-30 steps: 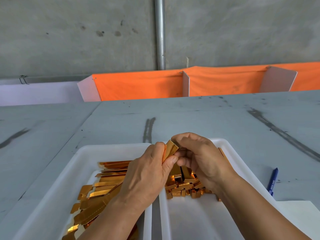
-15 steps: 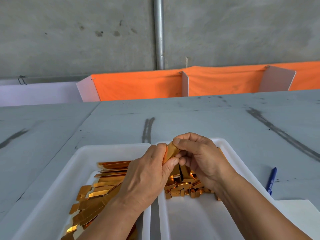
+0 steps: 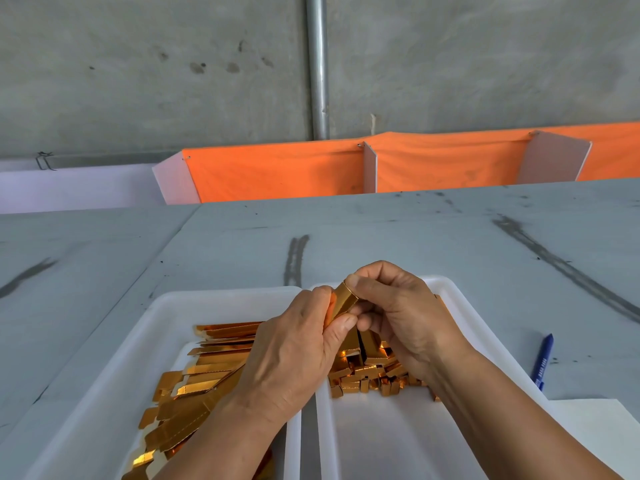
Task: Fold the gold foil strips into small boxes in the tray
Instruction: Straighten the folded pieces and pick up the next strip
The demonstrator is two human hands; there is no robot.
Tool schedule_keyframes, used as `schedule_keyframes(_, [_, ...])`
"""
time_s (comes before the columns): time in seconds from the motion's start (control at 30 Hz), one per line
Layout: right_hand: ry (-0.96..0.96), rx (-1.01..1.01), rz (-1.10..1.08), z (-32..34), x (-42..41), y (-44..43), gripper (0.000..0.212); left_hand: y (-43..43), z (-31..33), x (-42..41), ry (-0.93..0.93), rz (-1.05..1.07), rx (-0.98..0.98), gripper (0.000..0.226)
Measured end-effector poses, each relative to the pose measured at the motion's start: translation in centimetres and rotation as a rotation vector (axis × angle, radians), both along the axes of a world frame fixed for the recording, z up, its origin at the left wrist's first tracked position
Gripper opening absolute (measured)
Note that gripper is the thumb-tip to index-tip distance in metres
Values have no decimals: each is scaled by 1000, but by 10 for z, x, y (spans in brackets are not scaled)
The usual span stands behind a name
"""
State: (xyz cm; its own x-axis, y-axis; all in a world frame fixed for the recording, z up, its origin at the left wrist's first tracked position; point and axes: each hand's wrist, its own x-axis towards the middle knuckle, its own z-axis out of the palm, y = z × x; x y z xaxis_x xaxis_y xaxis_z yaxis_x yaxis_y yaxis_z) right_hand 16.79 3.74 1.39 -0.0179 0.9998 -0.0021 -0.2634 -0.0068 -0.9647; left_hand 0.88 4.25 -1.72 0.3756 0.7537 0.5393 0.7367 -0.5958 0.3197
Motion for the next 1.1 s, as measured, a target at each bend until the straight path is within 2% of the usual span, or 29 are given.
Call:
schedule_keyframes(0.13, [-78,58,-15,0,0,-2,13,0,1,-1,-18,16,-8,36])
schedule_keyframes(0.27, [-28,54,49,4,4,-2,12,-1,3,-4,-50,9,-4,37])
schedule_keyframes(0.77, [-58,42,23,5,4,-1,9,-2,4,-3,-46,9,-13,40])
schedule_keyframes(0.97, [-303,192,-37,2,4,-6,16,0,3,-2,-22,59,-18,41])
schedule_keyframes(1.1, [-454,325,-96,-4,-4,-9,15,2,3,-2,3,112,5,54])
